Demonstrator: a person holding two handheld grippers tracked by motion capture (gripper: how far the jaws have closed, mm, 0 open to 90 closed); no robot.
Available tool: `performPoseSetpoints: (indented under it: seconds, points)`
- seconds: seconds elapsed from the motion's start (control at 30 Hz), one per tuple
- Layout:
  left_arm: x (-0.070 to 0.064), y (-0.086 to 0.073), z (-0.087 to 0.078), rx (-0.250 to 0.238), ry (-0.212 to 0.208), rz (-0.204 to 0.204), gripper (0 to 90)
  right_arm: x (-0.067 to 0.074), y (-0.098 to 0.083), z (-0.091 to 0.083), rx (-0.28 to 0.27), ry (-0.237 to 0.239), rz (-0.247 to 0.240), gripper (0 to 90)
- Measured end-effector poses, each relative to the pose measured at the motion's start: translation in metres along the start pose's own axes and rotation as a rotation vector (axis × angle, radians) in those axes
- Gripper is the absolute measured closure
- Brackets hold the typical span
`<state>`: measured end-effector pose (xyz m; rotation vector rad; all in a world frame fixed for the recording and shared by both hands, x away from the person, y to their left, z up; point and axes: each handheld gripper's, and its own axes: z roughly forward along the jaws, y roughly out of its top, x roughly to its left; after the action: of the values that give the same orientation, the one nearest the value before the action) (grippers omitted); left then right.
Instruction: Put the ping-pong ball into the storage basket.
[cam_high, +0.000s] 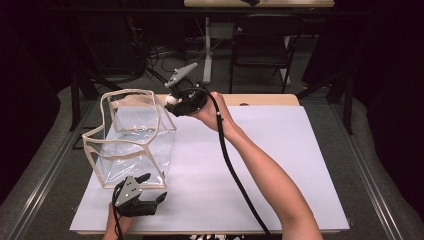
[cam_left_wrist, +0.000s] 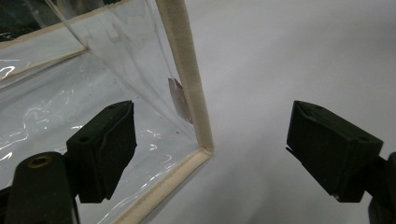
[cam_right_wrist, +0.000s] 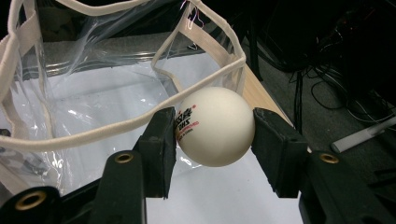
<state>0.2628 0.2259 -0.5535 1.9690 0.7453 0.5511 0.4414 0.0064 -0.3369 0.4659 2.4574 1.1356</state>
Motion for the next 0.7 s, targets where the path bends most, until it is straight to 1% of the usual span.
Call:
performPoseSetpoints:
  seconds: [0.1, 0.3, 0.7]
  points:
    - [0.000, 0.000, 0.000, 0.000, 0.002, 0.001, 16.2, 0.001, 0.003, 0.001, -0.003, 0.003, 0.005, 50.7]
    - [0.000, 0.000, -0.001, -0.001, -0.001, 0.002, 16.2, 0.005, 0.008, 0.005, 0.009, 0.009, -0.007, 50.7]
    - [-0.001, 0.000, 0.001, -0.001, -0.006, 0.003, 16.2, 0.013, 0.017, 0.012, 0.013, 0.025, -0.025, 50.7]
